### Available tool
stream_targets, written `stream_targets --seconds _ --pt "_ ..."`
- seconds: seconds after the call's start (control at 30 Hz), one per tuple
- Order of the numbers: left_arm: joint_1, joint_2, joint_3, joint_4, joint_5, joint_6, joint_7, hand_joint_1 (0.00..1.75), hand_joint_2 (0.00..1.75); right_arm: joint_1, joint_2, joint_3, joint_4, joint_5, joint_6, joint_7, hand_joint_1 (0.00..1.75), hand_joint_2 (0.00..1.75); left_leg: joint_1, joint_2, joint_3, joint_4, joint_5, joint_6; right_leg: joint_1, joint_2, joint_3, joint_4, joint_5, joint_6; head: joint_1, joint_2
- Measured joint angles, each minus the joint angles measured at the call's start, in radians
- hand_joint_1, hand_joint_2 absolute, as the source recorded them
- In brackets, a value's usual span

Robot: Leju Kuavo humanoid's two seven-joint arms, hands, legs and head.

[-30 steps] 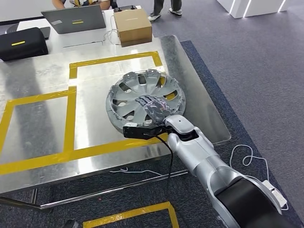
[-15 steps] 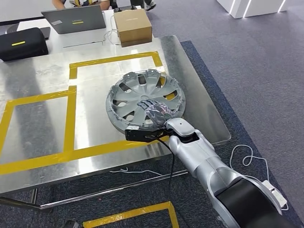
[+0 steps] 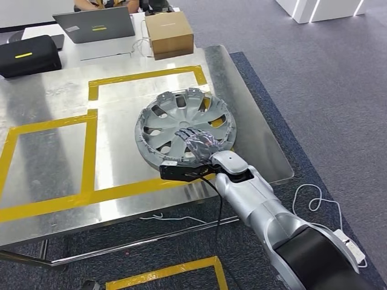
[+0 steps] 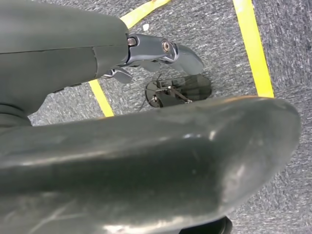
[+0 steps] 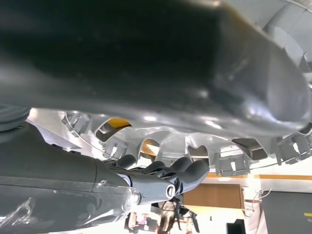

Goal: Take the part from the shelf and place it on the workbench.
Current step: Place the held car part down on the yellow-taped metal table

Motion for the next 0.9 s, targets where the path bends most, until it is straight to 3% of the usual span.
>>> stream_targets --seconds 0.4,0.57,0.63,0.7,0.8,0.9 --pt "0.001 0.001 0.001 0.000 0.004 0.003 0.000 0.00 0.00 0.008 -0.011 0.000 0.001 -0.022 -0.015 -0.012 0.00 0.00 0.000 0.000 0.000 0.000 0.000 0.000 0.000 0.000 0.000 0.000 0.000 0.000 0.000 0.000" --pt "0.000 0.000 0.003 0.000 0.011 0.012 -0.037 0.00 0.00 0.003 -0.052 -0.004 -0.038 0.009 -0.041 0.029 0.00 0.00 -0.001 0.000 0.000 0.002 0.001 0.001 -0.001 0.000 -0.002 -0.001 0.001 0.001 -0.001 0.000" --pt "-0.006 -0.016 0.007 0.000 0.028 0.041 -0.060 0.00 0.00 0.015 -0.148 -0.020 -0.181 0.024 -0.002 0.134 0.00 0.00 -0.002 -0.006 -0.001 0.004 0.002 0.005 -0.002 -0.007 -0.001 -0.003 0.000 0.005 -0.007 0.000" --pt "-0.004 -0.046 0.015 0.000 0.045 0.085 -0.058 0.00 0.00 0.056 -0.310 -0.091 -0.416 -0.014 0.089 0.209 0.00 0.00 -0.003 -0.022 -0.002 0.004 0.002 0.011 -0.003 -0.025 0.008 -0.006 -0.004 0.011 -0.010 0.000" --pt "0.022 -0.080 0.030 0.002 0.061 0.098 -0.055 0.00 0.00 0.126 -0.508 -0.304 -0.728 -0.050 0.185 0.140 0.00 0.00 -0.005 -0.027 -0.002 0.005 0.000 0.016 -0.004 -0.029 0.016 -0.012 -0.003 0.015 -0.007 0.000" --pt "0.020 -0.099 0.038 0.003 0.066 0.084 -0.054 0.00 0.00 0.212 -0.618 -0.467 -0.948 -0.062 0.200 0.104 0.00 0.00 -0.005 -0.016 0.000 0.005 -0.005 0.021 -0.004 -0.018 0.017 -0.018 -0.001 0.017 -0.007 0.000"
